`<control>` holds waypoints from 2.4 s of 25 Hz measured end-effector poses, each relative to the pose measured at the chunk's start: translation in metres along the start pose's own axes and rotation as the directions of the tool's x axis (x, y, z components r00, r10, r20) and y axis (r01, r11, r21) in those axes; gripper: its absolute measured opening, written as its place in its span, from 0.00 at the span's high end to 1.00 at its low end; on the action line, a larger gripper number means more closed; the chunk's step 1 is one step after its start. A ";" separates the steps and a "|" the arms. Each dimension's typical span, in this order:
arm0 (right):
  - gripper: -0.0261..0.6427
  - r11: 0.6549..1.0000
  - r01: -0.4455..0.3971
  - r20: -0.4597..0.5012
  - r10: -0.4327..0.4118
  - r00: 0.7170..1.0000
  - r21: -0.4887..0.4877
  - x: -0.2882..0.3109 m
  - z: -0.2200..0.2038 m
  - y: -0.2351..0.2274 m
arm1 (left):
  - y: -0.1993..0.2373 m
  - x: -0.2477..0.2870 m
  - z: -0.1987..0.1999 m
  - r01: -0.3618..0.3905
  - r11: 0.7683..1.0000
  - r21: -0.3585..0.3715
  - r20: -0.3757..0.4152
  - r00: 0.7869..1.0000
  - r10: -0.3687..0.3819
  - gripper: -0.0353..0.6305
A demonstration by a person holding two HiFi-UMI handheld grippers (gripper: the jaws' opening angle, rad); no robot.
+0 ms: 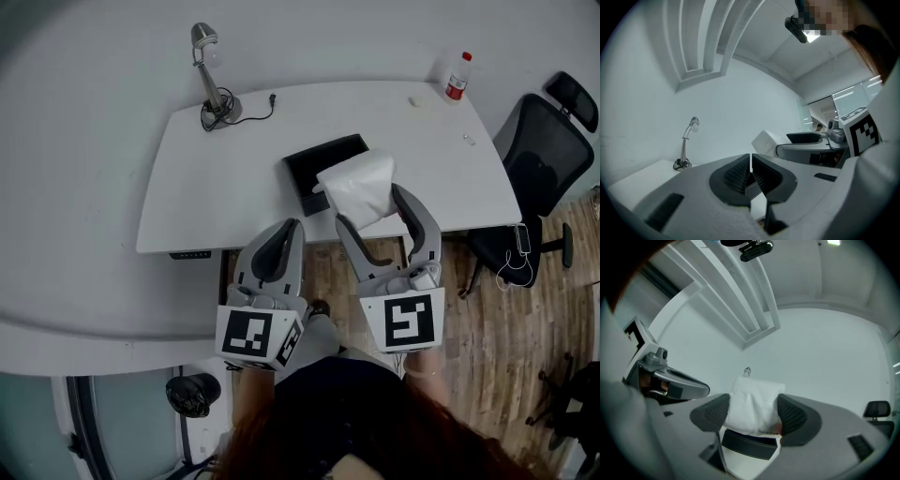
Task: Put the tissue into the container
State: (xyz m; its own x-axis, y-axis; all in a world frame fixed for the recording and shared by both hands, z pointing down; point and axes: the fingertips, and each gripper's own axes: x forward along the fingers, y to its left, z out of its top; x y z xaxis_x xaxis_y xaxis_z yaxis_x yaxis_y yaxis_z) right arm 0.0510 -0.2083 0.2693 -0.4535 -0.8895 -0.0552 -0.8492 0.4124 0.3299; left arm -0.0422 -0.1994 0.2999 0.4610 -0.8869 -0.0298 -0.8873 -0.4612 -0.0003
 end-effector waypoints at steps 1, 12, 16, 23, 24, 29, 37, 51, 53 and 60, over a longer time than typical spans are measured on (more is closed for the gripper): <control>0.44 1.000 -0.002 -0.006 0.002 1.000 -0.002 0.005 -0.002 -0.001 | 0.003 0.004 -0.001 0.000 1.000 -0.001 -0.002 1.000 -0.001 0.89; 0.45 1.000 -0.021 -0.067 0.020 0.998 -0.016 0.059 -0.023 -0.004 | 0.038 0.042 -0.008 0.012 1.000 -0.023 -0.013 1.000 -0.012 0.89; 0.45 0.999 -0.031 -0.084 0.030 0.996 -0.011 0.078 -0.033 -0.002 | 0.051 0.055 -0.014 0.013 0.999 -0.037 -0.021 1.000 -0.014 0.89; 0.45 0.999 -0.043 -0.132 0.043 0.990 0.006 0.107 -0.053 0.002 | 0.073 0.073 -0.026 0.016 0.998 -0.059 -0.044 0.999 -0.019 0.89; 0.45 0.999 -0.044 -0.139 0.044 0.989 0.007 0.110 -0.056 0.003 | 0.076 0.075 -0.028 0.017 0.998 -0.063 -0.047 0.999 -0.020 0.89; 0.45 0.999 -0.042 -0.180 0.044 0.983 0.016 0.126 -0.073 0.006 | 0.088 0.085 -0.038 0.022 0.996 -0.087 -0.063 0.998 -0.028 0.89; 0.45 0.999 -0.047 -0.258 0.053 0.965 0.026 0.146 -0.100 0.007 | 0.103 0.104 -0.054 0.036 0.993 -0.115 -0.090 0.995 -0.046 0.89; 0.45 0.996 -0.055 -0.361 0.075 0.929 0.067 0.163 -0.145 0.015 | 0.116 0.119 -0.080 0.038 0.986 -0.161 -0.135 0.989 -0.060 0.89; 0.45 0.996 -0.053 -0.380 0.078 0.922 0.074 0.164 -0.151 0.016 | 0.118 0.120 -0.083 0.034 0.986 -0.164 -0.141 0.988 -0.057 0.89; 0.45 0.994 -0.040 -0.447 0.079 0.891 0.097 0.171 -0.172 0.018 | 0.124 0.122 -0.093 0.026 0.983 -0.179 -0.162 0.985 -0.056 0.89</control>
State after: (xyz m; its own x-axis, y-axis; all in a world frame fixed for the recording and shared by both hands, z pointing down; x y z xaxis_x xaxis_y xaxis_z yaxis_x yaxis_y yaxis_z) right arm 0.0050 -0.3863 0.4278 -0.3504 -0.8478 0.3982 -0.8528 0.4645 0.2385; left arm -0.0950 -0.3674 0.3894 0.5058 -0.8525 0.1323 -0.8582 -0.4816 0.1779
